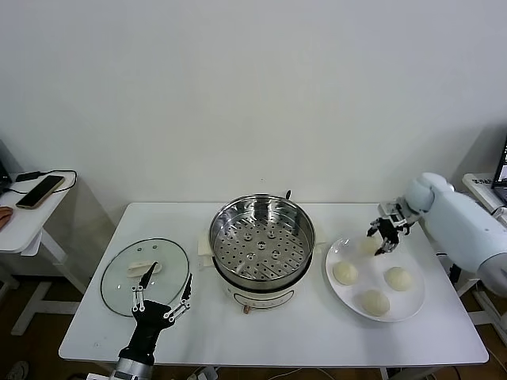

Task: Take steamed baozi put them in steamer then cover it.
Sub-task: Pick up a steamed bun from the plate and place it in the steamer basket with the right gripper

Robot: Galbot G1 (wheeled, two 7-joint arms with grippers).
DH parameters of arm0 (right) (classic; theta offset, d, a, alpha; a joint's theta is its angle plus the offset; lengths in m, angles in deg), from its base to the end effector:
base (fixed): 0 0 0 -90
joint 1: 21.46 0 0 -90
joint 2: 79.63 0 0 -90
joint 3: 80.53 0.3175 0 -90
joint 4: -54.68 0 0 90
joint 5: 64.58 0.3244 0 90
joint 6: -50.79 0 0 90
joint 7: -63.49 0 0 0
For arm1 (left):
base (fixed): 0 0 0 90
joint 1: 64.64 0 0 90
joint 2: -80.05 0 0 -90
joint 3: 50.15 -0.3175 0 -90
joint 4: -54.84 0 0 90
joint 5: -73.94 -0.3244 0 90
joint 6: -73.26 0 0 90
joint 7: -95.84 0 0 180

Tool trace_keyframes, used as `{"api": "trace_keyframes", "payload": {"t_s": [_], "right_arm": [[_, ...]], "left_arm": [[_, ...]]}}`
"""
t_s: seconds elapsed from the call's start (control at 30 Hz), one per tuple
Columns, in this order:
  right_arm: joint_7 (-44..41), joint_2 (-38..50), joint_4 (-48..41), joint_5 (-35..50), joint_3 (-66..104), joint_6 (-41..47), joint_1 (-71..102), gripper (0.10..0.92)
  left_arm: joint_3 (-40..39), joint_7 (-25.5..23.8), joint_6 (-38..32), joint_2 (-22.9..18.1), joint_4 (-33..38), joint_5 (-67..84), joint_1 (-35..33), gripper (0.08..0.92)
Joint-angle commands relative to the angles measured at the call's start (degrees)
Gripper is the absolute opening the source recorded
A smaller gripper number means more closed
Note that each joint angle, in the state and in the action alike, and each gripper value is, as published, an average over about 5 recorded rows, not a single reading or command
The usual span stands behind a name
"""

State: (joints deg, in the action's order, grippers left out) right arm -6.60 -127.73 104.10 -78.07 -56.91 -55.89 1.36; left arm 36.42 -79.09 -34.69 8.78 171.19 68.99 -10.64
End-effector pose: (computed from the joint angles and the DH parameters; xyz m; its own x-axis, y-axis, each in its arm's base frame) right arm 0.5398 -0.1849 -0.1200 -0.2285 -0.1885 0.9551 -0.9051 -0.3203 -0.2798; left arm 0.1349 0.0392 -0.3080 -0.9704 0.2073 -0.1236 0.1633 0.9412 0.2959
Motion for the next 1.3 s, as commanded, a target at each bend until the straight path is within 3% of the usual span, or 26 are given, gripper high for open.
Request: {"api": "trace_keyframes", "payload": {"t_s": [0.03,0.23,0.47,0.9,1.3], "right_arm": [[-0.4,2.4,17.9,6.2,-11.9,-13.8,-16.3,0.645],[0.1,-4.0,23.5,6.9,-17.4,-20.6,-23.9,0.65],[0.1,-11.4,26.7,2.9,-20.2,-21.7,-23.7,0.645],[1.6,-23.6,13.2,-8.4,-19.1,-22.1,-13.3,0.634],[3.1,-28.8,4.2,-17.4,-13.4,-24.4,-6.9,0.636]], "left_arm": [[-0.3,0.0,0.1,-0.1,0.4,0.0,-0.1,0.823],[-0.4,0.0,0.1,-0.7,1.3,-0.1,-0.7,0.823],[-0.2,0.0,-0.1,-1.0,2.0,-0.2,-1.4,0.823],[-0.5,0.3,-0.3,-0.9,3.0,-0.2,-1.4,0.823],[-0.3,0.6,-0.5,-0.4,2.3,0.3,-0.8,0.823]]}}
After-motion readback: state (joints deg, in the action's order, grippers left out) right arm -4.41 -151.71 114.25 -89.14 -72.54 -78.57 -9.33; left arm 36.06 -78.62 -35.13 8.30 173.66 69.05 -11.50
